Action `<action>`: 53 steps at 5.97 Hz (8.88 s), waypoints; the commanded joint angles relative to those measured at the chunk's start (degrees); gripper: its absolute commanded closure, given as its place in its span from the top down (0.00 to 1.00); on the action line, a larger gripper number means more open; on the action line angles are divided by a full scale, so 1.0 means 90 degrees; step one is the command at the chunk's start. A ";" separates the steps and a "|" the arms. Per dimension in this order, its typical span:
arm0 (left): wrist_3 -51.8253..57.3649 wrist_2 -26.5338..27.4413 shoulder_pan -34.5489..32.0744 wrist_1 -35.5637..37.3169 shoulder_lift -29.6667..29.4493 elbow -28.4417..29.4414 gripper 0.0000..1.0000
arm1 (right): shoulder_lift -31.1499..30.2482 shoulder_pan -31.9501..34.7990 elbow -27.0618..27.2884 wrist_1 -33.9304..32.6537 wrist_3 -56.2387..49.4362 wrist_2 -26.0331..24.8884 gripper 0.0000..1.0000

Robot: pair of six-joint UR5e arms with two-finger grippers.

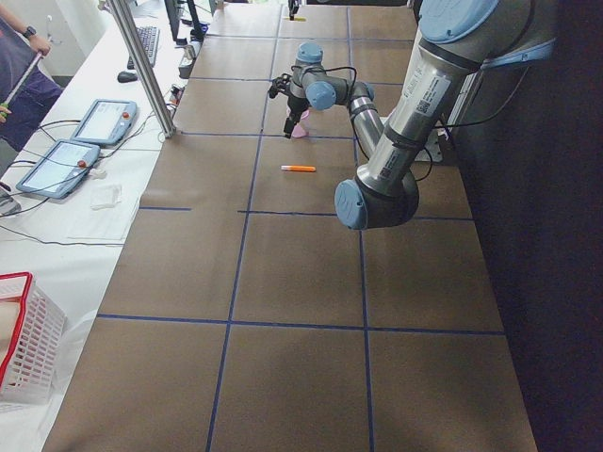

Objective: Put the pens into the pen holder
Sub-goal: 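Carry the yellow marker with the right gripper over the cup, then drop the yellow marker into the cup by opening the right gripper, then grasp the orange marker with the left gripper while the right gripper withdraws, then lift the orange marker with the left gripper and move it over the cup, then lower the orange marker into the cup and open the left gripper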

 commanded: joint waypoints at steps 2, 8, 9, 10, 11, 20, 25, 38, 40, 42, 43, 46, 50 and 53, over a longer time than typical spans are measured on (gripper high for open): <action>0.0303 -0.0229 -0.0033 0.0022 0.0247 0.0031 1.00 | 0.0285 -0.0317 0.1992 0.0126 0.2831 -0.0086 0.03; 0.1049 -0.1265 -0.0629 0.0540 0.0248 0.0061 1.00 | 0.2147 -0.4894 0.3207 -0.1017 0.7561 -0.5431 0.00; 0.0284 -0.1256 -0.0638 0.0443 0.0248 0.0061 1.00 | 0.2762 -0.5693 0.3169 -0.1915 0.8020 -0.6405 0.00; 0.0190 -0.1256 -0.0629 0.0442 0.0238 0.0061 1.00 | 0.3126 -0.6416 0.2936 -0.2262 0.8489 -0.7353 0.00; 0.0179 -0.1256 -0.0629 0.0442 0.0228 0.0051 1.00 | 0.3323 -0.6800 0.2654 -0.2266 0.8813 -0.7865 0.00; 0.0130 -0.1256 -0.0629 0.0432 0.0218 0.0061 1.00 | 0.4096 -0.7216 0.1780 -0.2469 0.8944 -0.8345 1.00; -0.1441 -0.0476 -0.0004 -0.1216 0.0112 0.1346 0.98 | 0.3990 -0.4574 0.2290 -0.4501 0.6539 -0.2568 1.00; -0.2056 0.1282 0.0083 -0.1257 -0.0132 0.0583 0.00 | 0.3423 -0.4148 0.2319 -0.4404 0.5701 -0.1884 1.00; -0.1989 0.2868 0.0764 -0.2110 -0.0502 0.0304 0.00 | 0.3403 -0.4148 0.2309 -0.4395 0.5701 -0.1893 1.00; -0.2038 0.4520 0.1508 -0.2555 -0.0699 0.0489 0.00 | 0.3354 -0.4148 0.2299 -0.4395 0.5710 -0.1923 1.00; -0.2038 0.4806 0.1520 -0.2672 -0.1038 0.0974 0.00 | 0.3354 -0.4148 0.2309 -0.4395 0.5710 -0.1923 1.00; -0.2047 0.5575 0.1829 -0.3062 -0.1100 0.1660 0.00 | 0.3344 -0.4148 0.2309 -0.4395 0.5710 -0.1923 1.00; -0.1980 0.5590 0.2018 -0.3640 -0.0885 0.1859 0.68 | 0.3344 -0.4138 0.2319 -0.4395 0.5710 -0.1923 1.00; -0.1960 0.4388 0.1873 -0.3563 -0.0779 0.0943 1.00 | 0.3335 -0.4148 0.2319 -0.4395 0.5749 -0.1932 1.00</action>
